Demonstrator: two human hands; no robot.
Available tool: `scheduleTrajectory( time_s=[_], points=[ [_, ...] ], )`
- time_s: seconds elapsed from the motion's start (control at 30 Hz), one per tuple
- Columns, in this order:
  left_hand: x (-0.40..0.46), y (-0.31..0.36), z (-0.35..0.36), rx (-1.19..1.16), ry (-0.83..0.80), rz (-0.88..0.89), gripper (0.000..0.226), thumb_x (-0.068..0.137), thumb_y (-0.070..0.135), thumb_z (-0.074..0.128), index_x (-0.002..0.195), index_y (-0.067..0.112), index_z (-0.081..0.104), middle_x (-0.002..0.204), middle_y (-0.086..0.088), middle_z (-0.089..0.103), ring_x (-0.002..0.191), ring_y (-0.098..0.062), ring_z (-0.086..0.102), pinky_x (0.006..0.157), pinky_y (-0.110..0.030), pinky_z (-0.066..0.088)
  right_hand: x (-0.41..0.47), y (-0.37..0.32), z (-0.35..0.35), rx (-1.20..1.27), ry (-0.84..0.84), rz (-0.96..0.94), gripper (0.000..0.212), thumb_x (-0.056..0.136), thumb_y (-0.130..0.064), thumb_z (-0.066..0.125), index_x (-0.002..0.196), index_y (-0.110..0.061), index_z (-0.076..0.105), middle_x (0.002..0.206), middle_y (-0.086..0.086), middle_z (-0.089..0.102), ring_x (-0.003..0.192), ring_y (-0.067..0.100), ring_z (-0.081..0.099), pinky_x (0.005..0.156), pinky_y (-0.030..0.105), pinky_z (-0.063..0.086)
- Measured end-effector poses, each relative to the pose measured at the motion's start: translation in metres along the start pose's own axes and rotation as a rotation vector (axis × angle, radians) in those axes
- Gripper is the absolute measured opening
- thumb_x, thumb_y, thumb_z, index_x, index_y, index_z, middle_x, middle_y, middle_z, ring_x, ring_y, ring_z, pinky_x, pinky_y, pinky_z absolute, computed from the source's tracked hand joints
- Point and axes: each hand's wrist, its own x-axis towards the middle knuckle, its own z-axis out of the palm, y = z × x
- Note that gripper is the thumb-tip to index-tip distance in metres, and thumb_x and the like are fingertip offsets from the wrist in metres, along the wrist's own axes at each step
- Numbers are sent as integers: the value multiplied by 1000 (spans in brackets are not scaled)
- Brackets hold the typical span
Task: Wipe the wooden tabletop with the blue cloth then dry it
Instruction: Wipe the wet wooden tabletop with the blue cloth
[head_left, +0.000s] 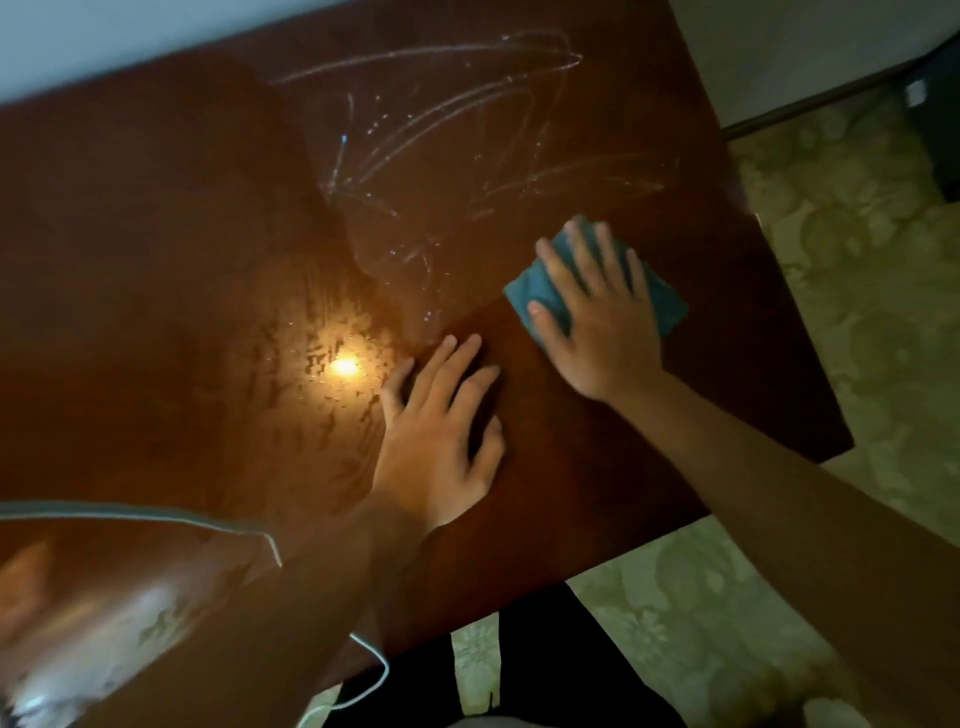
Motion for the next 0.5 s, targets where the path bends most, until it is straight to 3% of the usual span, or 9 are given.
scheduleTrajectory(
  time_s=[0.13, 0.2, 0.37, 0.5],
  points=[
    [8, -58, -39, 117, -6, -140, 55, 95, 42, 41, 144, 17, 47, 163, -5, 30, 154, -23, 15, 120, -49, 3, 33, -3, -7, -4, 10, 200, 70, 104, -60, 21, 163, -23, 17, 172, 10, 12, 158, 35, 6, 127, 58, 7],
    [17, -90, -53, 183, -21, -216, 59, 97, 45, 38, 149, 19, 40, 166, -5, 22, 155, -23, 8, 120, -52, 1, 34, -30, -8, 11, 10, 205, 73, 103, -62, 16, 164, -21, 17, 172, 11, 12, 158, 37, 6, 127, 59, 7],
    [37, -136, -65, 301, -24, -313, 62, 102, 49, 28, 155, 18, 31, 167, -7, 17, 155, -27, 4, 120, -59, 3, -27, -114, 12, 25, -20, -193, 69, 103, -59, 28, 161, -23, 27, 170, 7, 21, 158, 33, 11, 126, 58, 11],
    [36, -140, -59, 347, -34, -308, 62, 103, 50, 23, 156, 19, 26, 168, -7, 14, 155, -26, 2, 120, -57, 3, -20, -110, 13, -1, -62, -371, 67, 103, -61, 28, 161, -27, 26, 171, 5, 20, 159, 30, 10, 128, 55, 10]
  ],
)
